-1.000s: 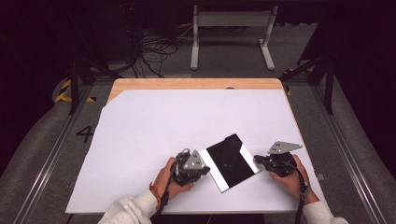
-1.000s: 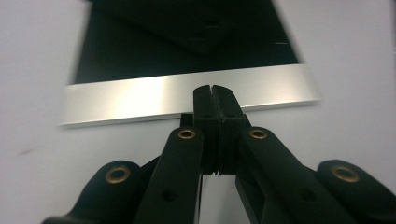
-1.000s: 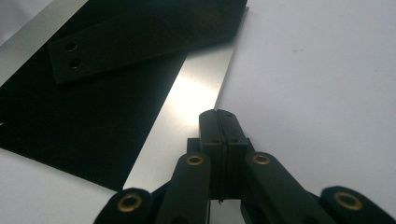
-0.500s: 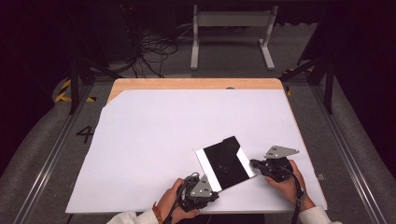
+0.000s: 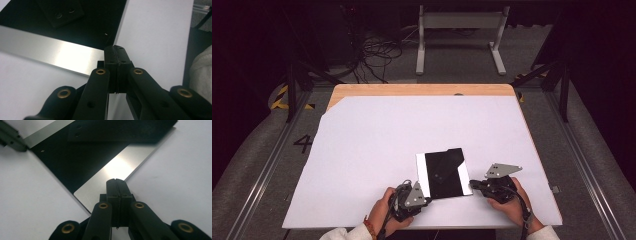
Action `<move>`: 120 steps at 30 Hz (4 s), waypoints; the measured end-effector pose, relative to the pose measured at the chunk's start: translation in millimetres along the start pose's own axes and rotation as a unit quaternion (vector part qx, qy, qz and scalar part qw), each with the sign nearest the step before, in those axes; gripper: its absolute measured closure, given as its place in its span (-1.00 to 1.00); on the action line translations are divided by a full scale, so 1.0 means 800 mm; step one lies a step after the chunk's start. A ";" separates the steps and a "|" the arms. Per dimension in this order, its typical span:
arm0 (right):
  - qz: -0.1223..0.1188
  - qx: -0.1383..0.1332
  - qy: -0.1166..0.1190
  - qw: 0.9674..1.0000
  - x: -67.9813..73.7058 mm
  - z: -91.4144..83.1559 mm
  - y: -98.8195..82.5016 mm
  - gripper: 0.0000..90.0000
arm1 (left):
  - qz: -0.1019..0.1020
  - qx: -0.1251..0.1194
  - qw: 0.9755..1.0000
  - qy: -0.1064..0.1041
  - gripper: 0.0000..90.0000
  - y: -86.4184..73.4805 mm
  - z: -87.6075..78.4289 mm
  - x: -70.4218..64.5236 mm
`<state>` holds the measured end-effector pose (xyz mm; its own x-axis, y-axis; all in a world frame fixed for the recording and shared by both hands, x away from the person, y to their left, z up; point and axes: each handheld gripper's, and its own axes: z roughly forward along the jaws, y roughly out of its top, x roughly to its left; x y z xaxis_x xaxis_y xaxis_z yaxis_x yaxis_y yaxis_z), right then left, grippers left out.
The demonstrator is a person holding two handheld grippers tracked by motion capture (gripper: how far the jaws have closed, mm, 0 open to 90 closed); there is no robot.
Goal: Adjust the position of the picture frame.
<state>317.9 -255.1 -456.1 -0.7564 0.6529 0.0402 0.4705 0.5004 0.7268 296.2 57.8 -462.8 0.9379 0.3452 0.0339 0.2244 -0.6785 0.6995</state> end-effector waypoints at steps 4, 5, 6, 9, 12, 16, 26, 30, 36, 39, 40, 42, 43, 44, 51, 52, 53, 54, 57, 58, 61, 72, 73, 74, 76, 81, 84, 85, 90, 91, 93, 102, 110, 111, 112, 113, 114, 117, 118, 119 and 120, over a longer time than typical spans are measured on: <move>-0.010 0.004 0.006 1.000 0.011 0.006 0.005 1.00 | -0.009 -0.001 1.000 0.004 0.99 -0.008 -0.007 0.012; -0.009 0.003 0.008 1.000 0.013 0.007 0.006 1.00 | -0.009 -0.002 1.000 0.005 0.99 -0.010 -0.008 0.015; -0.007 0.003 0.010 1.000 0.014 0.008 0.007 1.00 | -0.011 -0.002 1.000 0.005 0.99 -0.011 -0.009 0.018; -0.006 0.002 0.009 1.000 0.020 0.013 0.010 1.00 | -0.022 -0.003 1.000 0.007 0.99 -0.016 -0.013 0.026; -0.004 -0.001 0.010 1.000 0.026 0.018 0.013 1.00 | -0.031 -0.002 0.999 0.018 0.99 -0.020 -0.017 0.034; -0.012 -0.003 0.013 1.000 0.035 0.025 0.018 1.00 | -0.040 -0.002 0.999 0.028 0.99 -0.025 -0.021 0.046; -0.031 -0.003 0.032 0.999 0.043 0.042 0.032 1.00 | -0.080 -0.017 0.995 0.050 0.99 -0.034 -0.024 0.075; -0.037 -0.002 0.027 0.999 0.046 0.044 0.034 1.00 | -0.078 -0.017 0.995 0.055 0.99 -0.034 -0.024 0.078; -0.040 0.001 0.022 0.999 0.049 0.049 0.039 1.00 | -0.082 -0.019 0.994 0.064 0.99 -0.034 -0.023 0.083; -0.040 0.000 0.023 0.999 0.050 0.050 0.040 1.00 | -0.083 -0.018 0.994 0.068 0.99 -0.034 -0.022 0.085; -0.040 0.000 0.023 0.999 0.050 0.050 0.040 1.00 | -0.083 -0.019 0.994 0.068 0.99 -0.033 -0.022 0.086; -0.041 0.001 0.023 0.999 0.050 0.051 0.042 1.00 | -0.088 -0.020 0.993 0.070 0.99 -0.033 -0.021 0.088; -0.044 0.002 0.021 0.999 0.051 0.053 0.044 1.00 | -0.097 -0.022 0.992 0.074 0.99 -0.032 -0.020 0.092; -0.044 0.002 0.021 0.999 0.051 0.053 0.044 1.00 | -0.097 -0.022 0.992 0.074 0.99 -0.032 -0.020 0.092; -0.069 0.000 0.004 0.998 0.043 0.045 0.053 1.00 | -0.096 -0.021 0.993 0.072 0.99 -0.030 -0.018 0.098; -0.056 -0.015 -0.004 0.998 0.029 0.036 0.056 1.00 | -0.096 -0.021 0.993 0.071 0.99 -0.029 -0.018 0.099; -0.050 -0.023 -0.017 0.998 0.019 0.031 0.057 1.00 | -0.094 -0.020 0.993 0.073 0.99 -0.029 -0.017 0.100; -0.042 -0.030 -0.028 0.998 0.007 0.026 0.058 1.00 | -0.095 -0.020 0.993 0.074 0.99 -0.028 -0.017 0.101; -0.011 -0.038 -0.059 0.997 -0.028 0.020 0.055 1.00 | -0.090 -0.017 0.993 0.079 0.99 -0.025 -0.015 0.104; -0.004 -0.037 -0.069 0.997 -0.038 0.021 0.054 1.00 | -0.089 -0.016 0.993 0.080 0.98 -0.025 -0.014 0.105; 0.002 -0.029 -0.096 0.995 -0.058 0.029 0.053 1.00 | -0.092 -0.018 0.992 0.082 0.98 -0.024 -0.013 0.106; 0.033 -0.022 -0.109 0.993 -0.086 0.065 0.064 1.00 | -0.080 -0.012 0.993 0.082 0.97 -0.023 -0.013 0.107; 0.033 -0.022 -0.111 0.993 -0.087 0.066 0.066 1.00 | -0.080 -0.011 0.993 0.083 0.97 -0.022 -0.013 0.107; 0.031 -0.021 -0.113 0.993 -0.088 0.067 0.067 1.00 | -0.079 -0.012 0.993 0.084 0.97 -0.022 -0.013 0.107; 0.031 -0.023 -0.113 0.993 -0.089 0.069 0.070 1.00 | -0.078 -0.012 0.993 0.084 0.97 -0.022 -0.013 0.108; 0.028 -0.021 -0.101 0.994 -0.091 0.075 0.075 1.00 | -0.081 -0.010 0.993 0.090 0.94 -0.022 -0.013 0.110; 0.018 -0.014 -0.100 0.995 -0.089 0.077 0.078 1.00 | -0.088 -0.009 0.992 0.095 0.90 -0.024 -0.015 0.113; 0.020 -0.015 -0.097 0.995 -0.090 0.077 0.077 1.00 | -0.090 -0.010 0.991 0.095 0.90 -0.024 -0.015 0.114; 0.019 -0.018 -0.083 0.996 -0.095 0.077 0.077 1.00 | -0.099 -0.013 0.991 0.094 0.89 -0.026 -0.016 0.117; 0.021 -0.019 -0.081 0.996 -0.096 0.078 0.077 1.00 | -0.099 -0.013 0.991 0.092 0.89 -0.026 -0.016 0.118; 0.021 -0.019 -0.073 0.997 -0.099 0.077 0.076 1.00 | -0.100 -0.013 0.991 0.093 0.90 -0.025 -0.016 0.120; 0.012 -0.010 -0.052 0.999 -0.098 0.072 0.074 1.00 | -0.090 -0.008 0.991 0.097 0.77 -0.023 -0.015 0.131; 0.004 -0.005 -0.033 0.999 -0.089 0.066 0.068 1.00 | -0.089 -0.003 0.991 0.101 0.75 -0.022 -0.015 0.147; 0.001 -0.004 -0.031 1.000 -0.087 0.065 0.068 1.00 | -0.089 -0.003 0.991 0.101 0.75 -0.022 -0.015 0.147; 0.001 -0.004 -0.031 1.000 -0.087 0.065 0.068 1.00 | -0.093 -0.003 0.991 0.100 0.75 -0.022 -0.014 0.149; -0.001 -0.001 -0.026 1.000 -0.085 0.063 0.067 1.00 | -0.093 -0.003 0.990 0.102 0.76 -0.021 -0.014 0.151; -0.003 -0.001 -0.024 1.000 -0.083 0.062 0.066 1.00 | -0.090 -0.003 0.991 0.099 0.81 -0.021 -0.014 0.154; -0.014 0.003 -0.023 1.000 -0.076 0.061 0.065 1.00 | -0.090 -0.002 0.991 0.096 0.92 -0.019 -0.013 0.157; -0.017 0.002 -0.024 1.000 -0.075 0.060 0.064 1.00 | -0.088 -0.002 0.992 0.095 0.95 -0.019 -0.012 0.158; -0.017 0.001 -0.023 1.000 -0.073 0.060 0.063 1.00 | -0.087 0.002 0.992 0.096 0.99 -0.018 -0.012 0.159; -0.017 0.000 -0.021 1.000 -0.071 0.059 0.062 1.00 | -0.089 0.001 0.991 0.096 0.99 -0.018 -0.012 0.160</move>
<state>405.5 -240.4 -454.7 -0.7522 0.6588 -0.0126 0.4455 0.5226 0.7270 410.7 118.2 -461.6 0.8154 0.5771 0.0459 0.3826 -0.5967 0.7054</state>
